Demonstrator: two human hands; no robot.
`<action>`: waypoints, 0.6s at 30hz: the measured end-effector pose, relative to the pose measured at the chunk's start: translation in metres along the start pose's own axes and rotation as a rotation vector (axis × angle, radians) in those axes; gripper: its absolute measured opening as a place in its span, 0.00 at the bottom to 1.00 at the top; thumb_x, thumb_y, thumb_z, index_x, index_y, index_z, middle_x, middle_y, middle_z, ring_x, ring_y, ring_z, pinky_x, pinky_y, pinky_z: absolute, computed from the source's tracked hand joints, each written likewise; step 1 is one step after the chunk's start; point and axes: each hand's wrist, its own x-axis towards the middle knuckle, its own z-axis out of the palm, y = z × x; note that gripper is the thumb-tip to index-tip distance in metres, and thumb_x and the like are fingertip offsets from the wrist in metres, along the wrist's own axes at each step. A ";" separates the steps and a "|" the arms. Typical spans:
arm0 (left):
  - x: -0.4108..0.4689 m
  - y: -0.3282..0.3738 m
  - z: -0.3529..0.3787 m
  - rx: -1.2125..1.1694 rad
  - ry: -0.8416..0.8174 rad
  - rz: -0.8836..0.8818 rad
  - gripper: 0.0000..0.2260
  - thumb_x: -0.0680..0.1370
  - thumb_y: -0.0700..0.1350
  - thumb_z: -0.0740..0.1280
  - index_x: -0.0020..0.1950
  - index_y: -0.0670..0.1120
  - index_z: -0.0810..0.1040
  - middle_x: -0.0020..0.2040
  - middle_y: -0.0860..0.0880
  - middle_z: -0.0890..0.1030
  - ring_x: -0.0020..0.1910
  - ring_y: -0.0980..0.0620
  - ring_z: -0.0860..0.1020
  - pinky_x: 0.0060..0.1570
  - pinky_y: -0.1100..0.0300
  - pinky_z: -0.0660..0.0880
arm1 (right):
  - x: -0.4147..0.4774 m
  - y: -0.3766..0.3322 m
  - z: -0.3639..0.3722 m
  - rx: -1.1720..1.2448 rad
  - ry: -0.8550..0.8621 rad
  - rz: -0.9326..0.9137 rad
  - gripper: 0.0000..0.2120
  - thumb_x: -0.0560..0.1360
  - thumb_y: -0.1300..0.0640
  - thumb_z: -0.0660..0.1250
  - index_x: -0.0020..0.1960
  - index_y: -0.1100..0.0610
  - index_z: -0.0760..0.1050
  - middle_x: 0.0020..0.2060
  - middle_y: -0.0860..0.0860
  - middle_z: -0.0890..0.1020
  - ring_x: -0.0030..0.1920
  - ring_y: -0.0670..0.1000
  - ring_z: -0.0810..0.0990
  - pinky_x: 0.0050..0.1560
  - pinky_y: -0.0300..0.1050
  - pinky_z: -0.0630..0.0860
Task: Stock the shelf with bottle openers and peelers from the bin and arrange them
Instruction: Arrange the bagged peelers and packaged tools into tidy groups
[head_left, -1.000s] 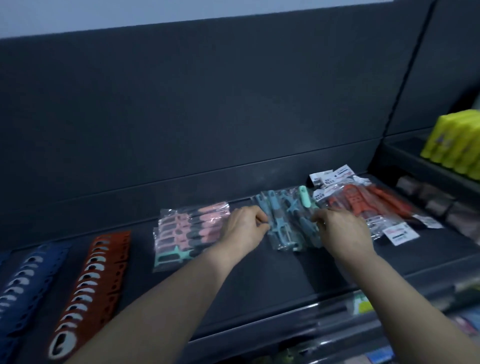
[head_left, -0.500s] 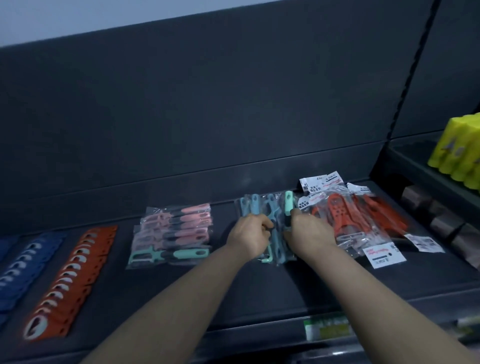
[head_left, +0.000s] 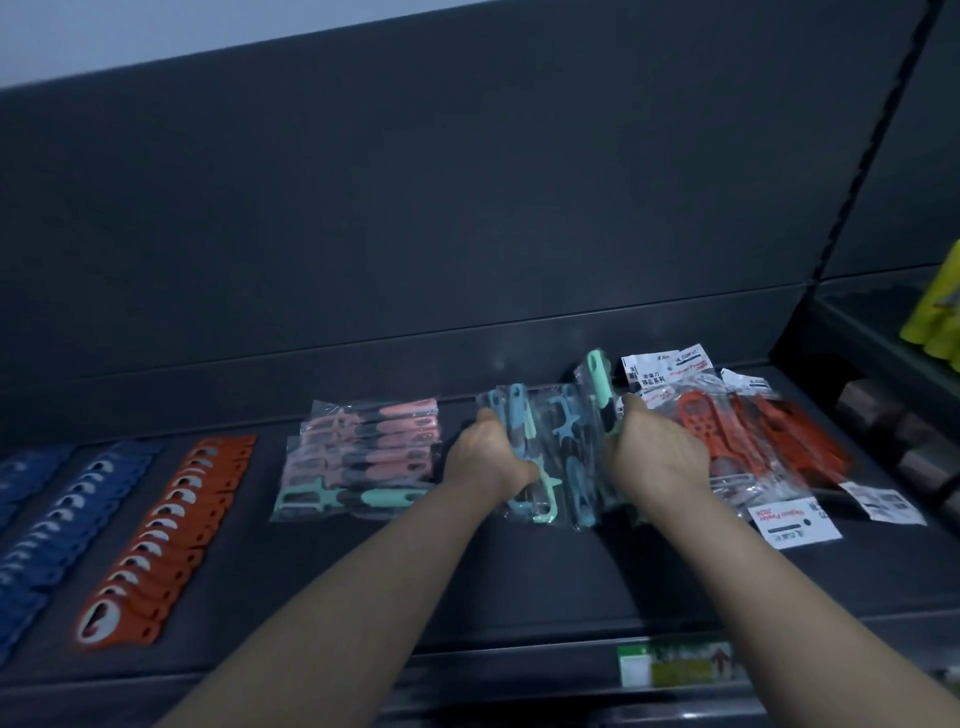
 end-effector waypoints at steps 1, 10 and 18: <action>0.001 0.000 -0.001 -0.032 0.010 -0.026 0.26 0.71 0.47 0.73 0.64 0.44 0.66 0.53 0.47 0.78 0.51 0.45 0.78 0.48 0.54 0.77 | 0.000 0.001 -0.002 0.004 0.012 -0.007 0.17 0.74 0.60 0.60 0.62 0.57 0.67 0.49 0.56 0.81 0.50 0.58 0.80 0.42 0.45 0.67; 0.003 0.020 0.007 -0.674 0.071 0.026 0.14 0.77 0.43 0.68 0.61 0.43 0.73 0.43 0.51 0.78 0.46 0.48 0.81 0.52 0.54 0.78 | -0.004 0.007 -0.016 0.115 0.118 -0.070 0.21 0.75 0.60 0.58 0.67 0.52 0.68 0.55 0.56 0.80 0.53 0.59 0.79 0.43 0.47 0.68; -0.007 0.017 0.002 0.304 0.011 0.076 0.16 0.71 0.60 0.70 0.41 0.47 0.76 0.40 0.50 0.78 0.42 0.48 0.77 0.37 0.58 0.69 | -0.007 0.008 -0.014 0.142 -0.002 -0.186 0.23 0.76 0.59 0.59 0.70 0.52 0.66 0.54 0.55 0.81 0.53 0.57 0.79 0.47 0.47 0.73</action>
